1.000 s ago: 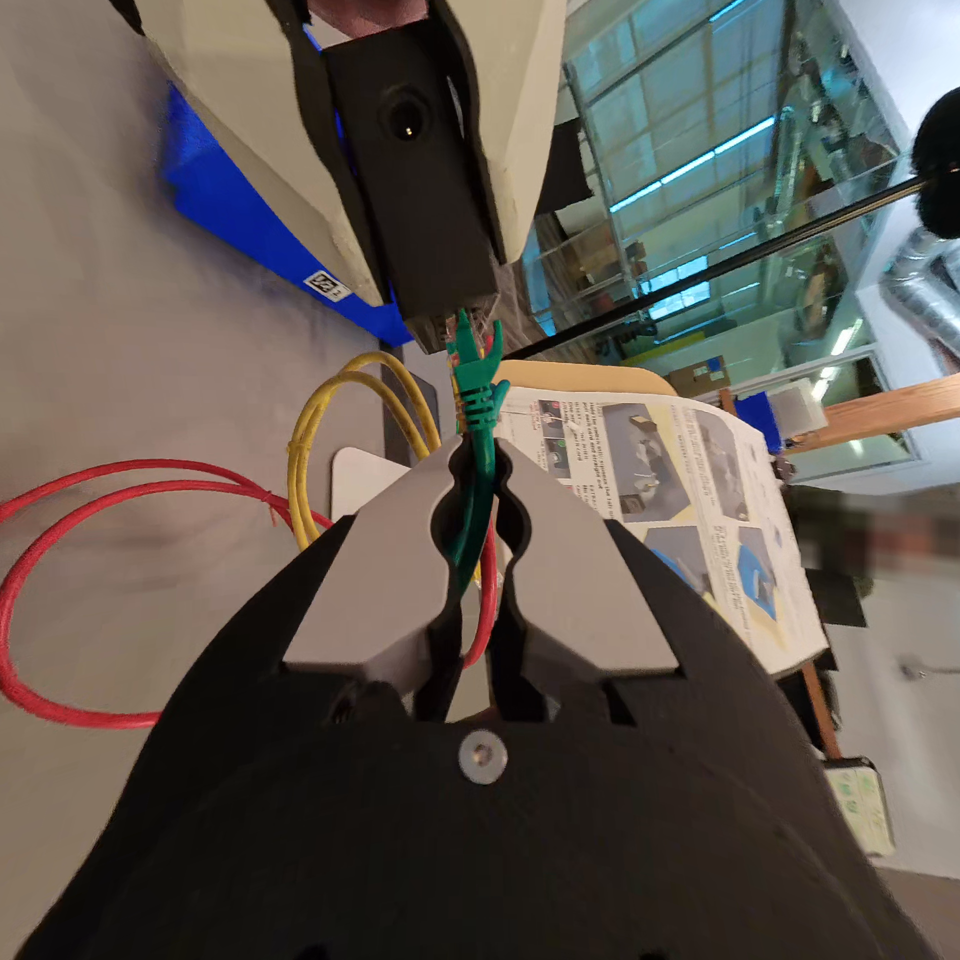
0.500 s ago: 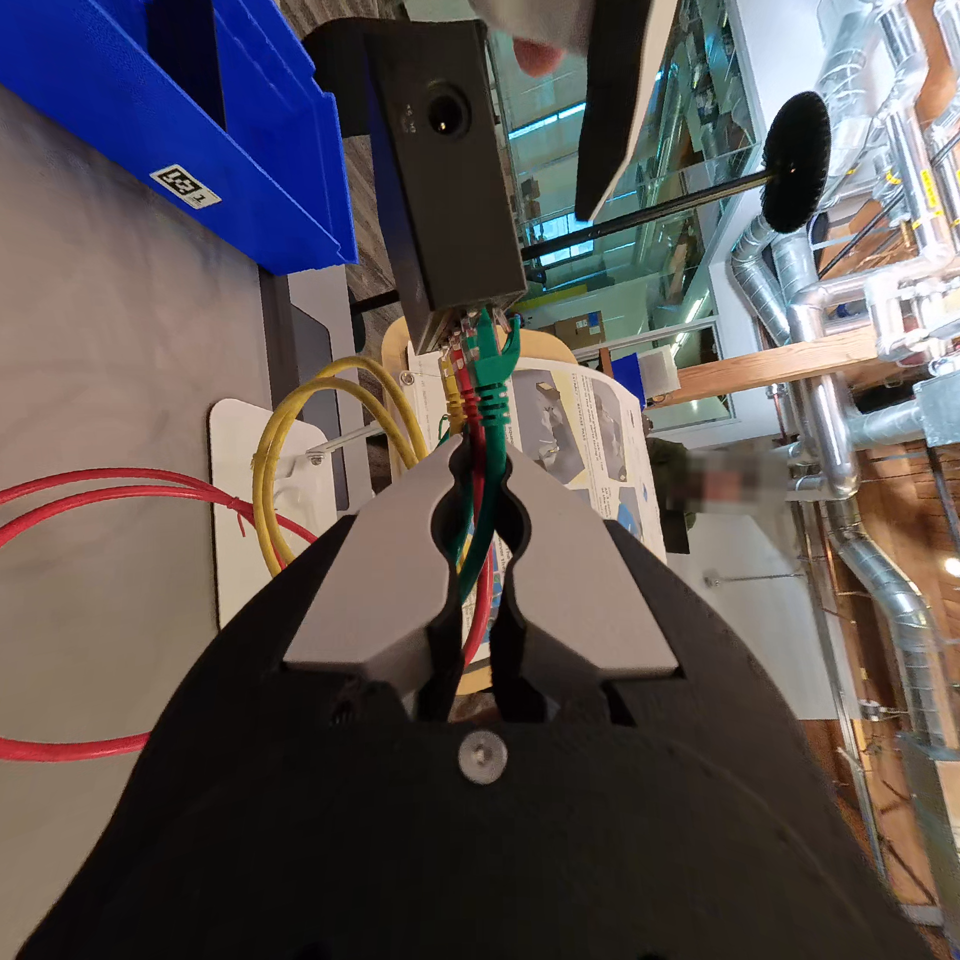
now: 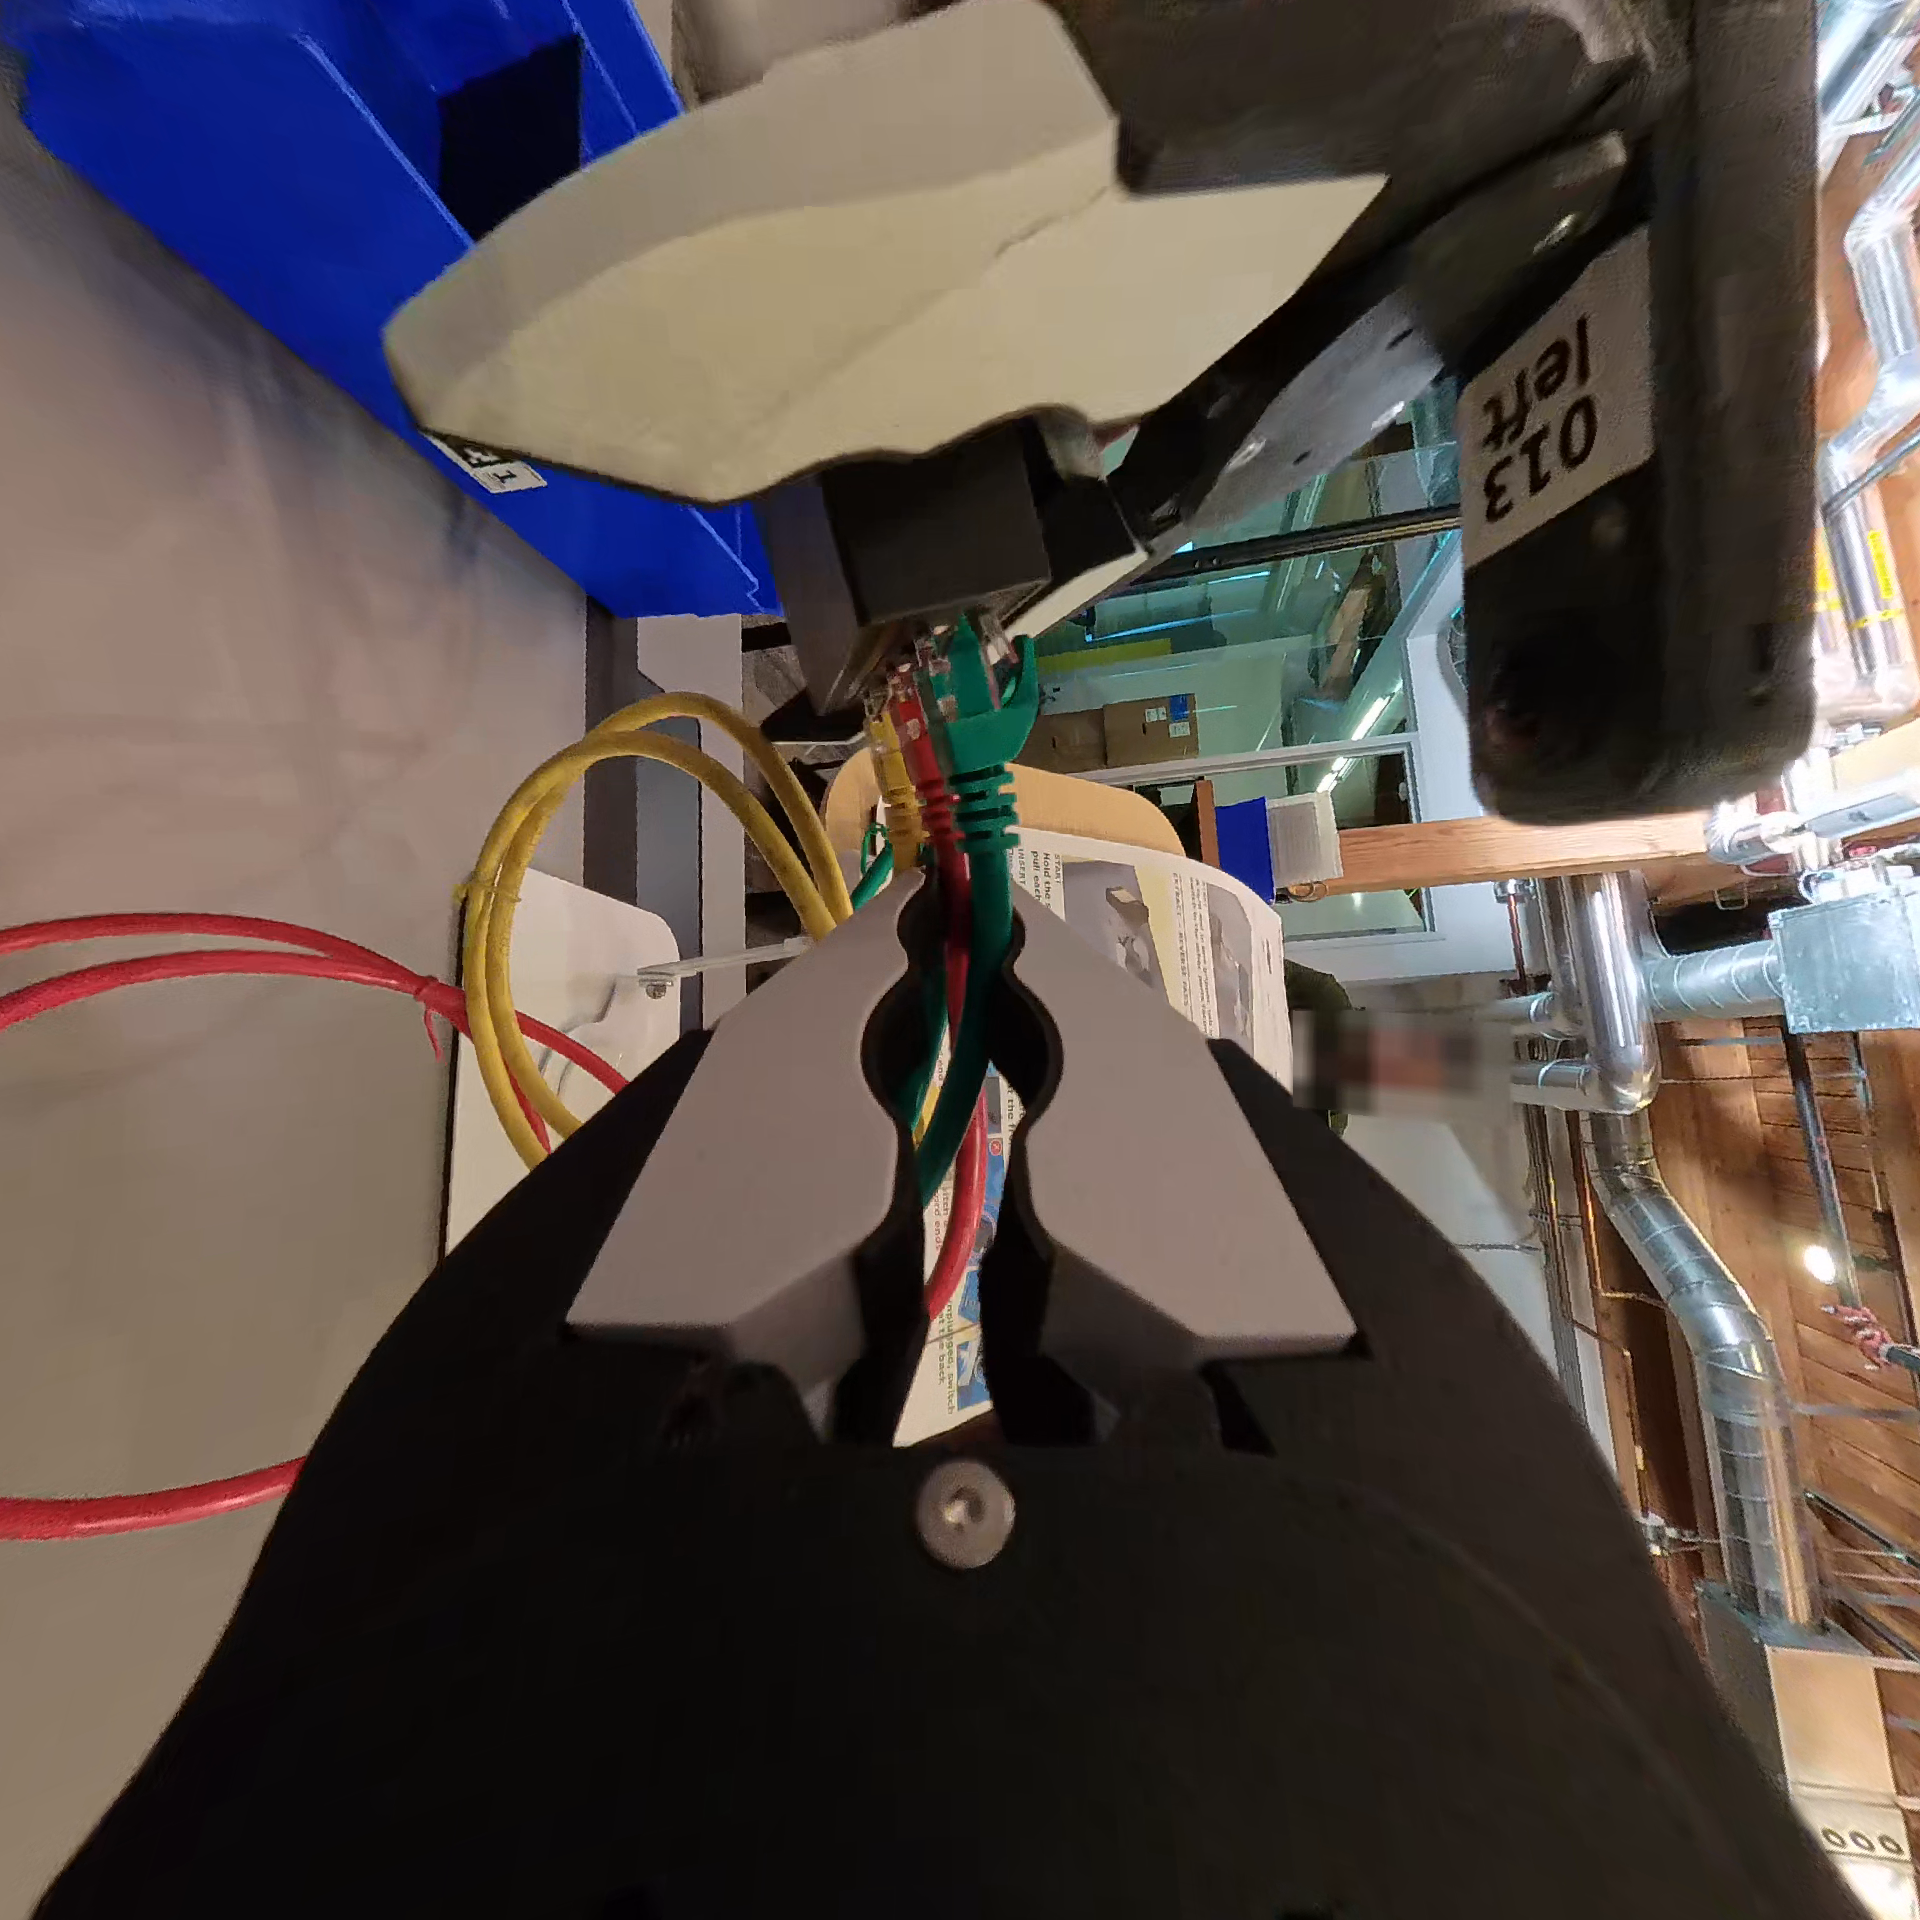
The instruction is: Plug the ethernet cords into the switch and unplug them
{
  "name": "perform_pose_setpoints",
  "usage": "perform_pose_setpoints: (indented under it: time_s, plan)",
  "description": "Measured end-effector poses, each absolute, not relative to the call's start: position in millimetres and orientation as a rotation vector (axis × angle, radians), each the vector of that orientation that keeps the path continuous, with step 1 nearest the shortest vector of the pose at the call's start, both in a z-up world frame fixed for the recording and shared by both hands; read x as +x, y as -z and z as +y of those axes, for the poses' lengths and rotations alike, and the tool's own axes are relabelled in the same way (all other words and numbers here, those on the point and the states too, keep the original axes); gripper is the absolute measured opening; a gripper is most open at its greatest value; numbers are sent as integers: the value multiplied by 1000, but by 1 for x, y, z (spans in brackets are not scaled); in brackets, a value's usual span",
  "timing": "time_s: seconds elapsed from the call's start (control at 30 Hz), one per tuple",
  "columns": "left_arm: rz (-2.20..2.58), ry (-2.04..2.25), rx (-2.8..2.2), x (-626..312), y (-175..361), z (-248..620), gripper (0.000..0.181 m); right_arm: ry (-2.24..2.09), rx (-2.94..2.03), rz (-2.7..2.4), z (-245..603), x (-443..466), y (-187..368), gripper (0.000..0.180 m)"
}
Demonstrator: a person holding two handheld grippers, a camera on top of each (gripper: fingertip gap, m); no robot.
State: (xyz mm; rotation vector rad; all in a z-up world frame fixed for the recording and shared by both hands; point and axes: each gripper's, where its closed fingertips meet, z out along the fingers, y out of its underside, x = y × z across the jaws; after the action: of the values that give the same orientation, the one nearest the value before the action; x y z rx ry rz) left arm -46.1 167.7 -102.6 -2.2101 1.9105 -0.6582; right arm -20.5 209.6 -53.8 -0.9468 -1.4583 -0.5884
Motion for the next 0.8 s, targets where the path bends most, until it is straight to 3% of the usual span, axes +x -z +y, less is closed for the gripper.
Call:
perform_pose_setpoints:
  time_s: [0.03, 0.33, 0.63, 0.73, 0.8]
  plan:
    - [1919, 650, -2216, -46, 105, 168, 129, 598, -949, -1461, 210, -20, 54, 2]
    - [1905, 545, -2133, -39, 106, 185, 125, 582, -954, -1414, 220, -12, 52, 5]
    - [1899, 492, -2170, -45, 124, 195, 124, 285, -1042, -1459, 219, -5, 64, 44]
    - [1890, 525, -2153, -43, 128, 199, 123, 96, -1047, -1500, 208, -1, 65, 39]
    - [1873, 594, -2124, -39, 126, 202, 113, -60, -1032, -1518, 193, -2, 61, 36]
